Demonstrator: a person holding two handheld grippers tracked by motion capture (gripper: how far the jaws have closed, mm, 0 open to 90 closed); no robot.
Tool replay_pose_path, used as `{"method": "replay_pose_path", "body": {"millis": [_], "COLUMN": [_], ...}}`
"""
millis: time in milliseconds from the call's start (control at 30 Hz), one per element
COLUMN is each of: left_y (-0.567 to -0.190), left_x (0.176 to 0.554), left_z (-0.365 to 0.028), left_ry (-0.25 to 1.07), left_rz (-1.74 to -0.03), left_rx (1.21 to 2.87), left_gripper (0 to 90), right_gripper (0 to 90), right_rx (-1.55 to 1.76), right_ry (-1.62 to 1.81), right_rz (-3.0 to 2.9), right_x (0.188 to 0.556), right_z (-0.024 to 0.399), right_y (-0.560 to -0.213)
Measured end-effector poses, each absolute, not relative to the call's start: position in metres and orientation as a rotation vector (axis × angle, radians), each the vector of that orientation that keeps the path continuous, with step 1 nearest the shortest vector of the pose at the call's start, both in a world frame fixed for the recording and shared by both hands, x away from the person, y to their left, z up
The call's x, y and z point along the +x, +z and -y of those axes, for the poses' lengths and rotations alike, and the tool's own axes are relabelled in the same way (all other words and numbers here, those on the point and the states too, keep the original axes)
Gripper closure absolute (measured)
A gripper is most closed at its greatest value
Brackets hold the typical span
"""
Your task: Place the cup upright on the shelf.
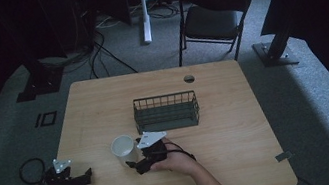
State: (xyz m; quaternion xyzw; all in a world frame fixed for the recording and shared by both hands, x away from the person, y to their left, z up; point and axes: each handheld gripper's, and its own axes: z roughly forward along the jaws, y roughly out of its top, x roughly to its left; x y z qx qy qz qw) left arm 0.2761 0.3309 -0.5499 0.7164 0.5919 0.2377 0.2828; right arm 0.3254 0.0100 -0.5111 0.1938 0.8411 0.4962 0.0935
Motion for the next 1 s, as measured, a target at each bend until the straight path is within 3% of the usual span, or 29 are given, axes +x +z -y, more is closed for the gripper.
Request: {"method": "replay_pose_path", "body": {"millis": [733,867,1000], "left_y": [-0.550,-0.550,-0.550], "left_x": [0.276,0.276,0.276], "left_z": [-0.331,-0.331,-0.331], "left_ry": [0.637,0.637,0.637], "left_rz": [-1.584,-1.585,-1.585], "left_rx": [1.917,1.915,1.917], "left_gripper": [0.8,0.8,0.8], "right_gripper": [12.8,18.8,19.1], "right_rx": [0.551,0.550,0.498], "right_ry": [1.496,1.521,1.508], "right_rz": [-2.473,-2.429,-2.454], "right_x": [0.335,0.336,0.335], "right_z": [-0.038,-0.041,-0.043], "right_y": [-0.510,-0.508,-0.506]}}
